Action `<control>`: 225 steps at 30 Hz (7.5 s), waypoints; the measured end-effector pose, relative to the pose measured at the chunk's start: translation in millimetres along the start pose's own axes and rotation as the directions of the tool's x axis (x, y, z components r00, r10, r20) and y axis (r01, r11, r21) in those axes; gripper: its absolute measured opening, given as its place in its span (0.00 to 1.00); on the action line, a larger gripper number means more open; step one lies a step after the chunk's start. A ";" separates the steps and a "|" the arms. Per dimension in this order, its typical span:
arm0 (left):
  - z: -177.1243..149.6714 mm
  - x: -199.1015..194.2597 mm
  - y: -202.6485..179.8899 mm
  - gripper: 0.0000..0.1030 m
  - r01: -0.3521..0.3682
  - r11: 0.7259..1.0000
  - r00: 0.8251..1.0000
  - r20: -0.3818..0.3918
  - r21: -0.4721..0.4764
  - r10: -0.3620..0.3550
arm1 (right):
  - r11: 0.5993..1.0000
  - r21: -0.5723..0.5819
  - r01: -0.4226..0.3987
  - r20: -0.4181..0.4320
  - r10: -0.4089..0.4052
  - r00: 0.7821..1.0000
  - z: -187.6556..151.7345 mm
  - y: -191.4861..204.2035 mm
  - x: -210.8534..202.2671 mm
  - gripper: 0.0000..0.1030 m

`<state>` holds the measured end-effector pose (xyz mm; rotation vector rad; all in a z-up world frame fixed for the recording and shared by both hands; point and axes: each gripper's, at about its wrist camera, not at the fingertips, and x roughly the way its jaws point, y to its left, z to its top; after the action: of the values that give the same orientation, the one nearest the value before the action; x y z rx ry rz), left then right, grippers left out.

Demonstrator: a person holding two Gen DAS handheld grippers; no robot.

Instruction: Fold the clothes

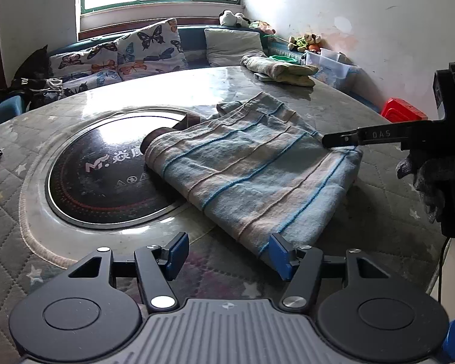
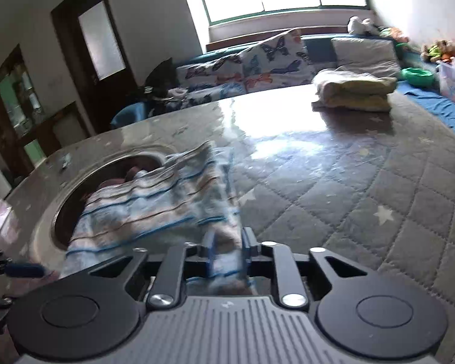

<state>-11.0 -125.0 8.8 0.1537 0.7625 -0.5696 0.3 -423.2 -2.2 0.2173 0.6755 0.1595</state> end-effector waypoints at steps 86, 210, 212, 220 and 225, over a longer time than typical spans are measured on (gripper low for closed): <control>19.5 41.9 -94.7 0.36 0.391 0.871 0.917 -0.038 0.297 -0.398 | 0.935 -0.322 -0.150 -0.172 0.098 0.980 41.9 62.7 67.4 0.16; 136.8 113.3 -106.9 0.12 0.112 0.991 0.994 0.010 0.068 -0.113 | 0.980 0.065 0.187 0.081 -0.192 0.978 36.5 -76.0 -55.3 0.12; 132.0 116.3 -108.9 0.12 0.108 0.991 0.994 -0.003 0.075 -0.108 | 0.978 0.074 0.196 0.066 -0.201 0.977 32.5 -80.4 -52.2 0.12; 127.0 122.7 -106.1 0.17 0.089 0.993 0.996 -0.025 0.075 -0.088 | 0.965 0.110 0.240 0.019 -0.243 0.970 17.2 -96.5 -43.7 0.20; 123.2 121.8 -106.9 0.35 0.072 0.994 0.997 -0.029 0.078 -0.070 | 0.954 0.117 0.276 0.024 -0.280 0.960 9.4 -98.9 -49.6 0.31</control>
<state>77.1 -308.0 20.9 0.2082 0.7736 -0.6673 -24.4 -530.8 10.0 0.2306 0.6687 -0.1537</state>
